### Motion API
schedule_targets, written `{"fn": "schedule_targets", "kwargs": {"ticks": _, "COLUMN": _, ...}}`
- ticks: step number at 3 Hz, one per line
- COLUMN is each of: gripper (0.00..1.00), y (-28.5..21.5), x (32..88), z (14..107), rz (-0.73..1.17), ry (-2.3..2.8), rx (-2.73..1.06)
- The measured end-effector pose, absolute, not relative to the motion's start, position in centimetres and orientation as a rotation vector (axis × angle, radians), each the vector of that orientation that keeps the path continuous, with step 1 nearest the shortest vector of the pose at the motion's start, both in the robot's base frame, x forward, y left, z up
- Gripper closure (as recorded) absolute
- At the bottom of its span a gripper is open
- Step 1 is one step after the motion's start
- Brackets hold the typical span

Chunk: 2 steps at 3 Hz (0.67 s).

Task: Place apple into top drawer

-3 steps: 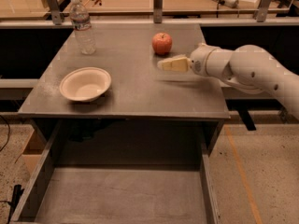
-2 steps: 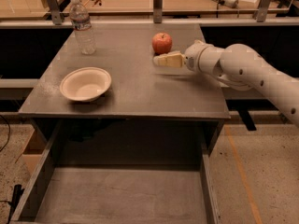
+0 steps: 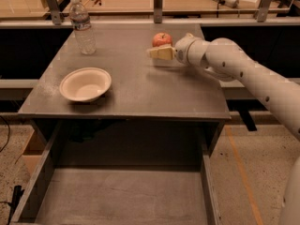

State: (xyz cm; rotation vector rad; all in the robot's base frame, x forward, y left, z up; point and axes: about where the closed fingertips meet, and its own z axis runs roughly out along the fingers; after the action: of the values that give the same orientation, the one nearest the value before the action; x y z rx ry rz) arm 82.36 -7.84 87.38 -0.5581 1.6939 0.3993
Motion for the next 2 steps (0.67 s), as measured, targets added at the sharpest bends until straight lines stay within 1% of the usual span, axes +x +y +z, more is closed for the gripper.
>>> {"fn": "schedule_targets", "kwargs": {"ticks": 1, "gripper": 0.17, "y": -6.7, "x": 84.0, "z": 87.3, "rz": 0.403, "ry": 1.684, "rx": -0.578}}
{"fn": "schedule_targets", "kwargs": {"ticks": 2, "gripper": 0.41, "y": -5.7, "x": 84.8, "z": 87.0, "rz": 0.423, "ry": 1.683, "rx": -0.611}}
